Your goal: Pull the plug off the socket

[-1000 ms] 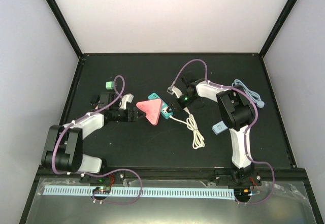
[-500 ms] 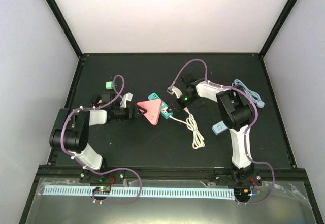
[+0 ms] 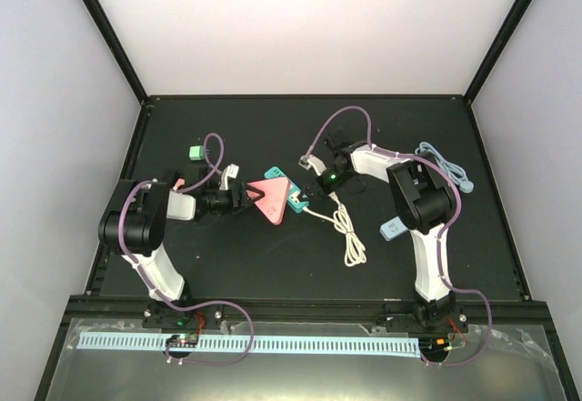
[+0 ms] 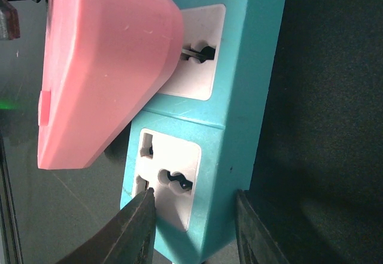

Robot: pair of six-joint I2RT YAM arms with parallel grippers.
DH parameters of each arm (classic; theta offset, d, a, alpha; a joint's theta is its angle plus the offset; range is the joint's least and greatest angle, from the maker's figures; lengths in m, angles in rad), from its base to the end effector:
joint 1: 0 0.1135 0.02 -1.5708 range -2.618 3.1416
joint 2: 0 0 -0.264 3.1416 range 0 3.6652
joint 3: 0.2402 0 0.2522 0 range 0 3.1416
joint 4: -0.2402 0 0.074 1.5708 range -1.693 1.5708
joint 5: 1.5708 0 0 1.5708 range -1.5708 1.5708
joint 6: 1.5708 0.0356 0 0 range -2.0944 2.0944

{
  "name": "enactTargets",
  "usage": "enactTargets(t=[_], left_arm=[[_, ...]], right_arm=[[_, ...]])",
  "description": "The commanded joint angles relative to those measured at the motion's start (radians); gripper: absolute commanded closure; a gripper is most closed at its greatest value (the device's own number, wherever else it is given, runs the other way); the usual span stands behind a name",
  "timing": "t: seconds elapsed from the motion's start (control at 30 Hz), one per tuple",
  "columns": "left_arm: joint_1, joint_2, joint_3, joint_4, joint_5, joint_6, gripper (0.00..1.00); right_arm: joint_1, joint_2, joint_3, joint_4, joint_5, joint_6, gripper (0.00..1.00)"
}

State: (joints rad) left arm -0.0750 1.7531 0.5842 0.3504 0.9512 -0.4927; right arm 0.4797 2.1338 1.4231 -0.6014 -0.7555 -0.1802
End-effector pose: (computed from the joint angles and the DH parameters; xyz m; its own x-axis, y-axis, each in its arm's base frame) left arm 0.2806 -0.0502 0.1020 -0.9244 -0.2060 -0.3209 0.1827 0.4993 -0.8469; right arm 0.3536 0.2115 0.1258 -0.7556 -0.5402 -0.3705 -0.6373 0.4757 0.6062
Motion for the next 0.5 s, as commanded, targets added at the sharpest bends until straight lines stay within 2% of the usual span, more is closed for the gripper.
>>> enactTargets(t=[0.0,0.27,0.47], left_arm=[[0.005,0.035,-0.013,0.081,0.025,-0.030,0.25],[-0.005,0.031,-0.026,0.163,0.047,-0.053,0.46],[-0.045,0.034,-0.026,0.223,0.048,-0.090,0.47]], right_arm=[[0.007,0.063,-0.010,0.005,0.084,-0.018,0.61],[0.007,0.065,-0.011,0.006,0.084,-0.018,0.61],[0.006,0.066,-0.010,0.007,0.082,-0.018,0.61]])
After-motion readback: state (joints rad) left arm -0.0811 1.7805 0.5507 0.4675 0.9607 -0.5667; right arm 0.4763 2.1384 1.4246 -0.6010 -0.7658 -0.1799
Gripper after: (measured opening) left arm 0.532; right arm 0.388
